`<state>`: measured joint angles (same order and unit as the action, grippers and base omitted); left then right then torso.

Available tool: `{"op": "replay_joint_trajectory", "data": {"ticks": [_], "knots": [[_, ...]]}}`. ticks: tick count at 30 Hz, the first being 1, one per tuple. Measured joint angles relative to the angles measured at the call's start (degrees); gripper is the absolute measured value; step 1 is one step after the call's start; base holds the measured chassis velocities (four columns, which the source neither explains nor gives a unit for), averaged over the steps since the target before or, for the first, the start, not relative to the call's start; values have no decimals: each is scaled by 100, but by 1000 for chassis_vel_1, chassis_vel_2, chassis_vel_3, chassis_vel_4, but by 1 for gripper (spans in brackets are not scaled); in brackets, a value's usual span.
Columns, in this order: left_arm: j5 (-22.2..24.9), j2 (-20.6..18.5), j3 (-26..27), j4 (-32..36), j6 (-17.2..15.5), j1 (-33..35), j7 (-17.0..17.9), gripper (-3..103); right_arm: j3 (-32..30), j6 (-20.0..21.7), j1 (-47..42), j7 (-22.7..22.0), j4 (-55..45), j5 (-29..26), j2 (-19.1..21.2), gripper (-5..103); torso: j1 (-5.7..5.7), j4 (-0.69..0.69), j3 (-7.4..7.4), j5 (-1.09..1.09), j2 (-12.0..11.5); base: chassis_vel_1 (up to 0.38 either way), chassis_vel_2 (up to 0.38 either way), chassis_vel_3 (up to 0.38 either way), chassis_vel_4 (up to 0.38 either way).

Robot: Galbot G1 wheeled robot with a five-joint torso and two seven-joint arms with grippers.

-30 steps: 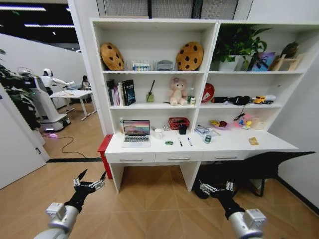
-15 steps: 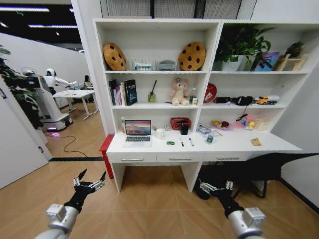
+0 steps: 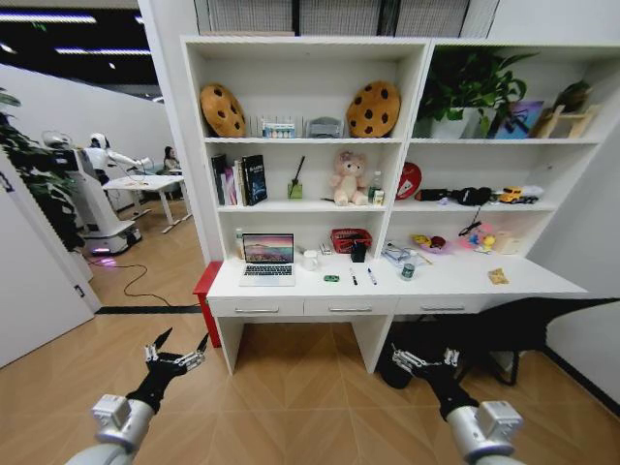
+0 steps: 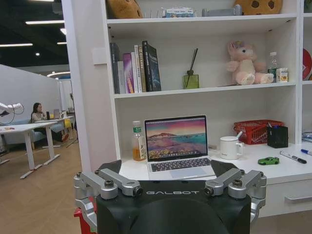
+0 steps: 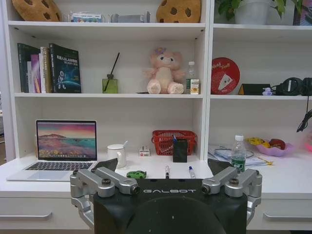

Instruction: Organize the objects on the table.

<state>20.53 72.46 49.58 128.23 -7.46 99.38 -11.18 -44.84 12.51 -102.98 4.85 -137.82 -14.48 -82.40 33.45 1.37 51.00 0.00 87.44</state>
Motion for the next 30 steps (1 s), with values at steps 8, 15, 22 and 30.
{"op": "replay_joint_trajectory", "data": {"ticks": [8,15,22,30], "knots": [[-13,11,0,-10,0,5,-40,100,6,-6,4,-20,10,2,-6,100,-1,0,0,0,0,-99,99,117,-111],[-48,42,-17,-24,7,9,-72,100,-4,-35,-16,-20,24,4,-12,100,0,0,-1,3,1,-227,209,249,-235],[-61,64,-15,-32,15,37,-76,100,5,-95,-29,-8,49,12,-29,100,0,0,0,-3,0,-288,272,292,-288],[-143,134,-46,-84,42,64,-66,100,-6,-186,-103,81,105,83,-43,100,3,-1,1,1,-2,-358,359,354,-385]]}}
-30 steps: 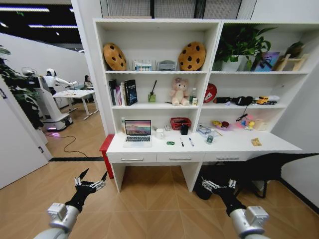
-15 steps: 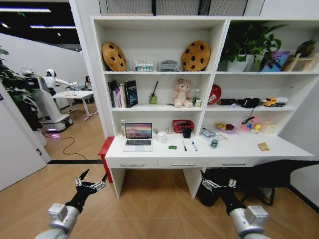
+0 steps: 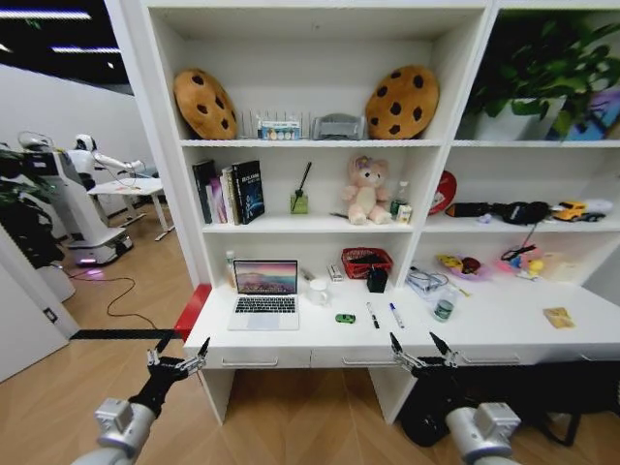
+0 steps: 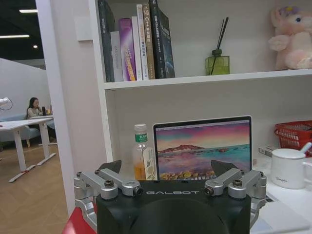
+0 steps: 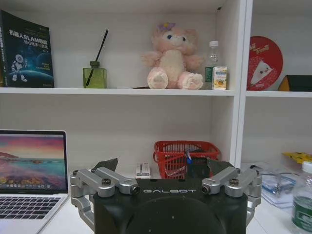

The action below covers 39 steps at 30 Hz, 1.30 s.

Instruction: Organize the objects on the table.

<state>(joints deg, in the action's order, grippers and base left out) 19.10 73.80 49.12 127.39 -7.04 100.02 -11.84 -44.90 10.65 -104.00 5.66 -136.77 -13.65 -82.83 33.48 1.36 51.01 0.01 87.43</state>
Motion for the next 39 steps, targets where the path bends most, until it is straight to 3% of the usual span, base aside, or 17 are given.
{"op": "replay_joint_trajectory", "data": {"ticks": [7,16,18,19,21,24,26,31,33,34,35,36,37,39], "knots": [[-1,12,-3,14,1,-21,41,102,7,-2,29,32,1,61,5,100,4,-1,1,1,-1,-347,317,335,-345],[-3,37,-33,87,33,-46,-17,67,2,66,10,20,-33,102,18,100,-7,2,-2,-1,3,-97,95,60,-61],[-3,32,-39,90,30,-56,-17,67,-1,66,3,20,-35,102,16,100,-9,0,-3,-2,4,48,-62,-46,17],[-4,21,-53,100,12,-78,-16,55,-8,66,-3,19,-36,102,16,100,-10,-1,-3,-1,4,111,-69,-50,78],[-5,14,-63,106,-3,-95,-14,55,-13,66,-4,20,-36,102,16,100,-10,-1,-3,0,4,111,-45,-69,78],[-5,2,-118,146,-87,-170,8,39,-37,63,-2,17,-36,97,15,100,-9,1,-3,-1,4,24,-26,-33,35],[-4,0,-126,153,-97,-182,10,39,-41,63,-1,17,-35,95,15,100,-8,1,-3,0,4,0,0,0,0],[-7,-43,-196,218,-226,-309,92,16,-64,54,2,8,-17,68,29,100,-1,-1,0,-1,1,-20,17,43,-12],[53,-175,-333,391,-497,-565,314,11,-58,54,5,-2,10,38,86,100,-1,-1,0,-2,1,1,15,28,1],[176,-316,-435,568,-794,-749,530,6,-16,73,44,-11,47,16,168,100,-1,2,-1,-2,1,0,0,0,0],[176,-316,-435,568,-794,-749,530,6,-16,73,44,-11,47,16,168,100,-1,2,-1,-2,1,0,0,0,0],[338,-447,-512,745,-1093,-880,815,2,60,124,136,-22,99,-6,273,100,-1,6,-1,-2,2,0,0,0,0],[338,-447,-512,745,-1093,-880,815,2,60,124,136,-22,99,-6,273,100,-1,6,-1,-2,2,0,0,0,0],[1081,-1004,-848,1053,-1900,-1303,1861,0,237,274,416,-30,249,-52,519,100,-1,-5,0,1,1,0,0,0,0]]}}
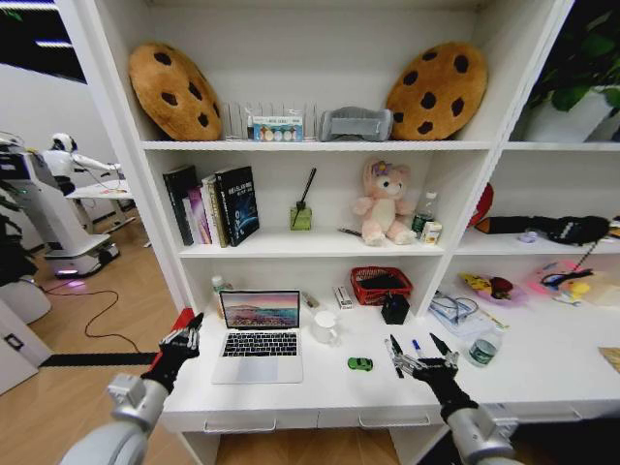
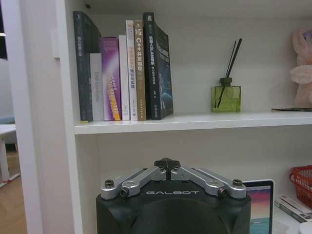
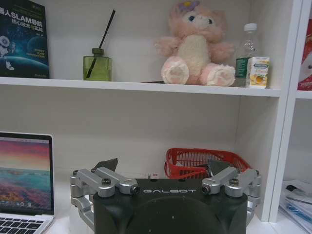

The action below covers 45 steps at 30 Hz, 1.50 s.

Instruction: Organize the objects on the table.

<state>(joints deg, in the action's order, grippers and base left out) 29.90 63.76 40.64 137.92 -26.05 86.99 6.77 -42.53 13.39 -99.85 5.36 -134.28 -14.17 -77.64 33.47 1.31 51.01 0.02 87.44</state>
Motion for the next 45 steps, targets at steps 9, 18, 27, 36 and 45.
{"op": "replay_joint_trajectory", "data": {"ticks": [9,18,27,36,45], "knots": [[1065,-1450,-602,-545,-595,-740,353,0,-48,32,146,4,308,-173,252,100,0,4,0,-3,0,0,0,0,0],[1673,-1761,-1626,-1465,-504,-2460,173,0,-35,379,692,-68,476,-1124,872,100,1,6,1,-2,-1,0,0,0,0],[1737,-1581,-2955,-2251,-631,-3884,68,0,-159,380,585,-105,618,-1314,1322,100,0,5,0,-3,-1,0,0,0,0],[658,-1072,-3837,-3224,-188,-4935,-541,0,-196,296,545,-154,771,-1265,1212,100,0,7,0,-1,-1,0,0,0,0],[-2179,-1143,-3891,-4029,1289,-5243,-1750,0,-164,290,527,-176,773,-1223,1243,100,-3,6,-1,-3,1,0,0,0,0]]}}
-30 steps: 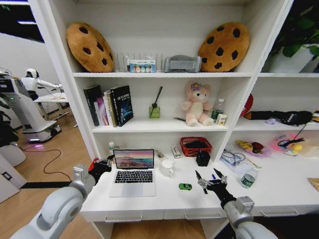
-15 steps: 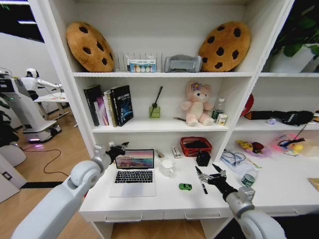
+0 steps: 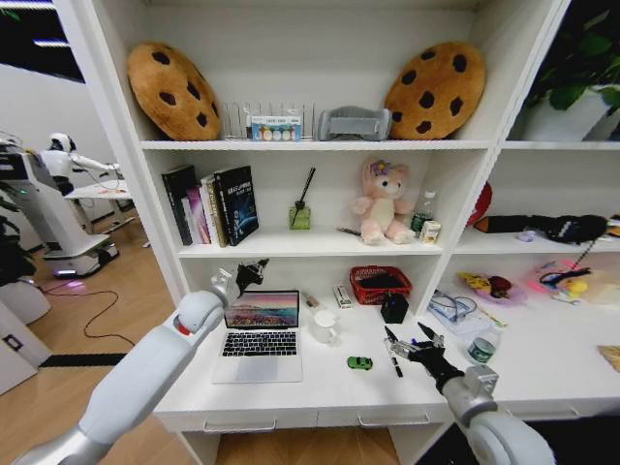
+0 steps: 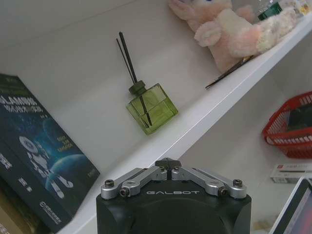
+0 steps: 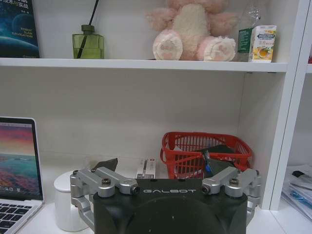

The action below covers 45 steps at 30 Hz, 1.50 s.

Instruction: Organize the objects on the table.

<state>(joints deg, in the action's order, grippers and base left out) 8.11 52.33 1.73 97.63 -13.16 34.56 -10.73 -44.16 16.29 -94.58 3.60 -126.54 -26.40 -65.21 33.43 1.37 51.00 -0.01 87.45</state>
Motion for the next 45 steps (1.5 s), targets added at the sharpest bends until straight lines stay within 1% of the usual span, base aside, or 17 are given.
{"op": "replay_joint_trajectory", "data": {"ticks": [2,6,11,15,18,26,28,29,31,32,34,35,37,38,39,41,45], "knots": [[-333,-80,112,31,6,88,-356,0,26,0,-21,-1,-24,17,18,100,1,-1,0,2,0,0,0,0,0],[-274,-84,150,157,-55,205,-368,0,32,1,-9,-1,-39,14,56,100,3,-2,1,0,-1,0,0,0,0],[129,-185,238,644,-298,538,-396,0,23,-24,-14,18,-4,10,136,100,3,-1,0,2,-1,0,0,0,0],[-82,-174,207,479,-257,488,-628,0,14,-57,-36,28,0,8,98,100,2,-1,0,1,-1,0,0,0,0],[-444,-201,-26,189,-181,181,-1185,0,-1,-137,-113,83,1,23,51,100,3,0,1,0,-1,0,0,0,0],[-953,-17,-531,-436,131,-653,-1754,0,-9,-214,-118,129,11,86,-37,100,3,1,1,1,-1,0,0,0,0],[-1114,-31,-615,-538,200,-888,-2186,0,-12,-252,-140,150,31,137,-119,100,3,1,1,1,-1,0,0,0,0],[-1114,-31,-615,-538,200,-888,-2186,0,-12,-252,-140,150,31,137,-119,100,3,1,1,1,-1,0,0,0,0],[-1318,-144,-619,-577,309,-947,-2631,0,-5,-294,-159,211,70,244,-239,100,3,0,1,2,-1,0,0,0,0],[-1318,-144,-619,-577,309,-947,-2631,0,-5,-294,-159,211,70,244,-239,100,3,0,1,2,-1,0,0,0,0],[-1680,-200,-550,-708,656,-947,-3133,0,55,-317,-173,245,84,360,-360,100,3,-3,1,0,-1,0,0,0,0],[-1680,-200,-550,-708,656,-947,-3133,0,55,-317,-173,245,84,360,-360,100,3,-3,1,0,-1,0,0,0,0],[-2097,-91,-426,-889,1082,-958,-3479,0,125,-317,-182,254,85,443,-440,100,3,-4,1,0,-1,0,0,0,0],[-2097,-91,-426,-889,1082,-958,-3479,0,125,-317,-182,254,85,443,-440,100,3,-4,1,0,-1,0,0,0,0],[-2420,55,-331,-1014,1462,-991,-3606,0,174,-314,-197,255,84,468,-465,100,3,-3,1,0,-1,0,0,0,0],[-2722,238,-264,-1174,1848,-1065,-3742,0,232,-282,-234,254,84,488,-452,100,3,1,1,0,-1,0,0,0,0],[-2823,356,-221,-1288,2073,-1162,-4052,0,245,-266,-224,254,88,516,-432,100,3,1,1,1,-1,0,0,0,0]]}}
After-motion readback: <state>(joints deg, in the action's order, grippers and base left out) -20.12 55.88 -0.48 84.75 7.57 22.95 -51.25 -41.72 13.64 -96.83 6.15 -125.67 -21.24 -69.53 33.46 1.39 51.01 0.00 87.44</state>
